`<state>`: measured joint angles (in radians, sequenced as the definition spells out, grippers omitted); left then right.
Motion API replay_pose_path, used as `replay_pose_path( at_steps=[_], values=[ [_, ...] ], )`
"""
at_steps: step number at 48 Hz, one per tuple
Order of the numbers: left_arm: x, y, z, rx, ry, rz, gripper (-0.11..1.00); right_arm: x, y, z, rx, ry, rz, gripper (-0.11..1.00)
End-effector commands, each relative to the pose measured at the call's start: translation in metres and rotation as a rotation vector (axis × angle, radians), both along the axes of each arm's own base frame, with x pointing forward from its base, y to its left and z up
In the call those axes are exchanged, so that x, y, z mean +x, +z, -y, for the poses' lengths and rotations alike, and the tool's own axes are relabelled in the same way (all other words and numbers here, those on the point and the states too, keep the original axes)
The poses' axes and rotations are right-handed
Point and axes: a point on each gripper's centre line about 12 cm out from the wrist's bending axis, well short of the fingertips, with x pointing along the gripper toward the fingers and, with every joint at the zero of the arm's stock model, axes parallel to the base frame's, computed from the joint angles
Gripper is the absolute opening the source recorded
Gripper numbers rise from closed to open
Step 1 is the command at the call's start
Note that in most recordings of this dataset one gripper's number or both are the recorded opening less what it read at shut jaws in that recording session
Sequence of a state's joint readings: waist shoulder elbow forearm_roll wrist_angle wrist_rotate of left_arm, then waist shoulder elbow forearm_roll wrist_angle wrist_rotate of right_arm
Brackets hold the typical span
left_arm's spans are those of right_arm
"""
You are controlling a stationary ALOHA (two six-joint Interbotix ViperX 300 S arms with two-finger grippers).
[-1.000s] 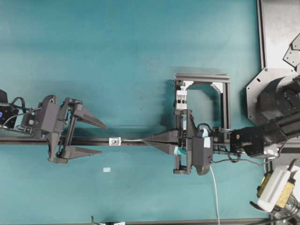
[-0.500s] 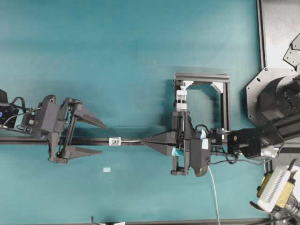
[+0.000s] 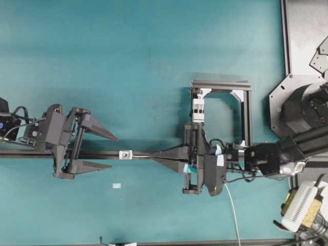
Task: Insert the wire into the hole on the right side and pull it with the left arm.
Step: 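Align the wire tip with the white bracket's hole using the right gripper, then push the wire tip through the bracket hole leftward with the right gripper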
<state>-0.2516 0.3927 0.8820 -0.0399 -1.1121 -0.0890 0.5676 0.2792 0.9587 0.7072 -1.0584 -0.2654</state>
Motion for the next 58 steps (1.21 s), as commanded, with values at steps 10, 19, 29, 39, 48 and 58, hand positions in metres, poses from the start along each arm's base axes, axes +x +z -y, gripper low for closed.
replay_pose_path(
  at_steps=[10, 19, 29, 39, 48, 58],
  values=[
    [0.005, 0.013, 0.002, -0.011, 0.0, 0.045, 0.8, 0.012, 0.005, 0.001, 0.014, -0.023, 0.031, 0.02],
    [0.006, 0.013, 0.002, -0.011, 0.0, 0.046, 0.8, 0.018, 0.003, 0.003, 0.014, -0.037, 0.033, 0.02],
    [0.006, 0.013, 0.003, -0.011, -0.002, 0.046, 0.8, 0.024, 0.001, 0.005, 0.009, -0.048, 0.033, 0.02],
    [0.006, 0.013, 0.002, -0.011, 0.0, 0.045, 0.8, 0.03, 0.002, 0.005, 0.008, -0.051, 0.043, 0.02],
    [0.006, 0.013, 0.002, -0.01, 0.0, 0.042, 0.8, 0.035, 0.004, 0.004, 0.009, -0.053, 0.052, 0.02],
    [0.006, 0.013, 0.003, -0.01, -0.002, 0.043, 0.8, 0.039, 0.005, 0.002, 0.006, -0.039, 0.061, 0.02]
  ],
)
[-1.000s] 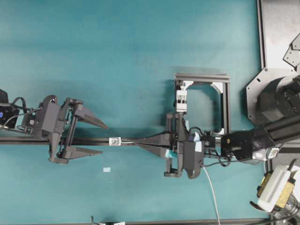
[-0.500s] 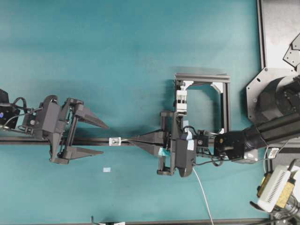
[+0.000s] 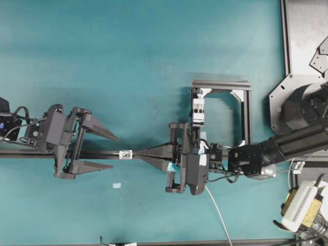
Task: Insert the wire into the hole on the right side and pull it with the left arm.
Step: 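Push the wire tip through the bracket hole leftward with the right gripper, then close the left gripper on the wire tip past the bracket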
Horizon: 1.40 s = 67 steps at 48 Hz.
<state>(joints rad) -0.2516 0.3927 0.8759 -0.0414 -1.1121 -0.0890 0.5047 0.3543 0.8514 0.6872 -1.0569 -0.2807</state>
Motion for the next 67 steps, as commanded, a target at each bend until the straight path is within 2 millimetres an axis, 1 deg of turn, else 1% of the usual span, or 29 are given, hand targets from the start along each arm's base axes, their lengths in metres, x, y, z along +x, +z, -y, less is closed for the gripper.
replay_pose_path(
  at_steps=[1, 19, 30, 32, 35, 36, 40, 44, 47, 50, 53, 56, 67],
  values=[
    [0.004, 0.012, 0.002, -0.009, -0.002, 0.039, 0.8, 0.006, 0.009, -0.001, 0.009, 0.002, 0.032, 0.02],
    [0.007, 0.016, 0.003, -0.023, 0.0, 0.05, 0.8, 0.008, 0.009, 0.0, 0.013, 0.0, 0.027, 0.02],
    [0.013, 0.019, 0.009, -0.024, -0.013, 0.042, 0.79, 0.008, 0.009, 0.0, 0.013, 0.0, 0.027, 0.02],
    [0.013, 0.018, 0.01, -0.022, -0.015, 0.033, 0.77, 0.008, 0.009, 0.0, 0.013, 0.0, 0.027, 0.02],
    [0.015, 0.017, 0.011, -0.021, -0.016, 0.022, 0.7, 0.008, 0.009, 0.0, 0.012, -0.001, 0.029, 0.02],
    [0.015, 0.017, 0.012, -0.021, -0.018, 0.02, 0.65, 0.008, 0.01, 0.0, 0.013, 0.0, 0.027, 0.02],
    [0.015, 0.018, 0.013, -0.02, -0.021, 0.022, 0.45, 0.008, 0.009, 0.001, 0.012, -0.002, 0.026, 0.02],
    [0.015, 0.017, 0.013, -0.02, -0.021, 0.021, 0.21, 0.009, 0.009, 0.001, 0.013, -0.002, 0.027, 0.02],
    [0.014, 0.017, 0.013, -0.019, -0.021, 0.019, 0.08, 0.008, 0.009, 0.001, 0.012, -0.002, 0.026, 0.02],
    [0.015, 0.019, 0.012, -0.021, -0.019, 0.024, -0.01, 0.008, 0.009, 0.001, 0.012, -0.002, 0.026, 0.02],
    [0.013, 0.02, 0.013, -0.021, -0.021, 0.024, -0.06, 0.008, 0.009, 0.001, 0.012, -0.002, 0.027, 0.02],
    [0.013, 0.023, 0.013, -0.022, -0.021, 0.029, -0.09, 0.009, 0.009, 0.001, 0.012, -0.002, 0.029, 0.02],
    [0.012, 0.024, 0.012, -0.021, -0.021, 0.025, -0.1, 0.009, 0.009, 0.001, 0.014, -0.002, 0.027, 0.02]
  ],
)
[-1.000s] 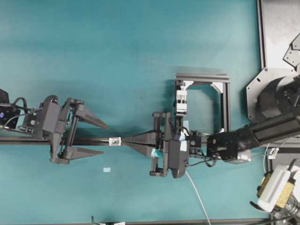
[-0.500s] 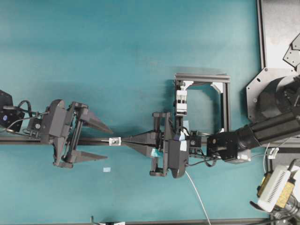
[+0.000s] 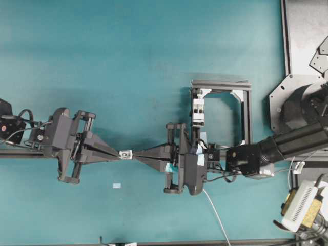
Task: Insert the wire into the hole on the right side and pull it with the left arm.
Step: 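Close the left gripper on the wire tip past the bracket, then open the right gripper and pull the wire leftward with the left gripper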
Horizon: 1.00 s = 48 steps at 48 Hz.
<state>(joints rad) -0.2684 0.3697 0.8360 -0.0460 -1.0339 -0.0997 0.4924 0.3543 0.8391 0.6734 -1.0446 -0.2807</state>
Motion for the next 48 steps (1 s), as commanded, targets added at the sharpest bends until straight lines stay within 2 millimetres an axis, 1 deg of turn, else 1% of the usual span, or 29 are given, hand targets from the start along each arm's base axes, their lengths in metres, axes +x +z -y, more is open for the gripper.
replay_pose_path(
  at_steps=[1, 25, 38, 39, 43, 46, 48],
  values=[
    [0.0023, 0.0159, 0.0034, -0.011, -0.009, 0.043, -0.1, 0.004, 0.0079, 0.0, 0.012, -0.006, 0.026, 0.02],
    [0.0022, 0.0123, 0.0035, -0.002, -0.01, 0.012, -0.1, 0.0013, 0.0032, 0.0009, 0.024, -0.008, -0.006, 0.02],
    [0.0022, 0.0125, 0.0035, -0.004, -0.009, 0.013, -0.1, 0.0014, 0.0037, 0.0008, 0.024, -0.008, -0.005, 0.02],
    [0.0022, 0.0123, 0.0035, -0.003, -0.01, 0.012, -0.1, 0.0018, 0.0046, 0.0006, 0.026, -0.008, -0.002, 0.03],
    [0.0022, 0.0123, 0.0035, -0.003, -0.01, 0.012, -0.1, 0.0011, 0.0057, 0.0008, 0.028, -0.006, -0.004, 0.18],
    [0.0017, 0.012, 0.0034, -0.003, -0.01, 0.01, -0.1, 0.0012, 0.0082, 0.0, 0.033, -0.001, -0.007, 0.34],
    [0.0017, 0.012, 0.0034, -0.002, -0.01, 0.011, -0.1, 0.0004, 0.0089, 0.0001, 0.034, 0.001, -0.012, 0.47]
  ],
)
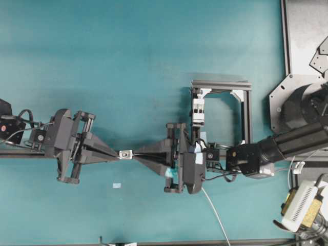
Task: Insert the wire into the hole on the right side and pull it with the left arm.
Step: 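Open the right gripper and pull the wire leftward with the left gripper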
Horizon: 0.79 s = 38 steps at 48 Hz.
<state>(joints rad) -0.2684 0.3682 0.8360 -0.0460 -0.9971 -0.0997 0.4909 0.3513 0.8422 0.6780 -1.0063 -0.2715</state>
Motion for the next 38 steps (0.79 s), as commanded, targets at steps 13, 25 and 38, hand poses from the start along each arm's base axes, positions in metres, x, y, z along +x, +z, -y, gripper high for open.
replay_pose_path(
  at_steps=[13, 25, 38],
  values=[
    [-0.001, 0.015, 0.002, -0.005, -0.01, 0.024, -0.1, -0.003, 0.019, 0.002, 0.026, 0.003, 0.022, 0.74],
    [-0.022, 0.022, -0.005, 0.003, -0.007, -0.009, -0.1, -0.005, 0.02, 0.003, 0.027, 0.003, 0.022, 0.74],
    [-0.051, 0.032, -0.013, 0.005, -0.006, -0.015, -0.1, -0.011, 0.026, 0.006, 0.03, 0.003, 0.031, 0.74]
  ],
)
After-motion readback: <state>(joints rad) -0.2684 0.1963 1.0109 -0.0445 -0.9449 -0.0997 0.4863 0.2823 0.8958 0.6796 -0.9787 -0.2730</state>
